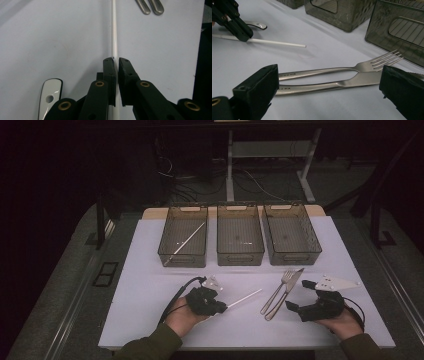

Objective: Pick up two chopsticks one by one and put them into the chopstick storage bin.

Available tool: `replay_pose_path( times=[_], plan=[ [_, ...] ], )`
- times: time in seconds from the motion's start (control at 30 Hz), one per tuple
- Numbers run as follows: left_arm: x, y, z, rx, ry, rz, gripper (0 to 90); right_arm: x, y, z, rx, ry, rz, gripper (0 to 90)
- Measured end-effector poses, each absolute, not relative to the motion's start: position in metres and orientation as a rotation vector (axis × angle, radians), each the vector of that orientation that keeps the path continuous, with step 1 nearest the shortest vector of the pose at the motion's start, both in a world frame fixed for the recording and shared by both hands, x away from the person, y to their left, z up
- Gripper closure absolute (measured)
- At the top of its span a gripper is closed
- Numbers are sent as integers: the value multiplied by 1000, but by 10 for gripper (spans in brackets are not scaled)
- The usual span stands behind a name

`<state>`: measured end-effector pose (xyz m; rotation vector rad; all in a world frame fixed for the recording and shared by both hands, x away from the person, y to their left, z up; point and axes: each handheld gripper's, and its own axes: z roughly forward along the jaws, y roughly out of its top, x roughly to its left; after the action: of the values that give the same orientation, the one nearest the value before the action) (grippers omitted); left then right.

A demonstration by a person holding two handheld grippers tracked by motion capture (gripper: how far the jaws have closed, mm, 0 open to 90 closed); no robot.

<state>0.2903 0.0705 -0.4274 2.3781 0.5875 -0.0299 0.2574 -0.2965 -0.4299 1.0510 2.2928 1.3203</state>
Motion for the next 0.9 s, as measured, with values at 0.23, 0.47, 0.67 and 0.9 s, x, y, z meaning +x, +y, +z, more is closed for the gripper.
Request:
replay_pose_path(
  times=[0.23, 0.47, 0.67, 0.9],
  plan=[
    [290, 77, -418, 2332, 608, -29, 841, 258, -297, -430, 1051, 2291, 1324, 25],
    [292, 80, -411, 2313, 595, -26, 840, 258, -297, -430, 1050, 2292, 1325, 25],
    [294, 85, -403, 2279, 599, -20, 840, 258, -297, -430, 1050, 2291, 1327, 25],
    [297, 91, -395, 2242, 600, -9, 841, 258, -296, -430, 1051, 2293, 1323, 25]
  ],
)
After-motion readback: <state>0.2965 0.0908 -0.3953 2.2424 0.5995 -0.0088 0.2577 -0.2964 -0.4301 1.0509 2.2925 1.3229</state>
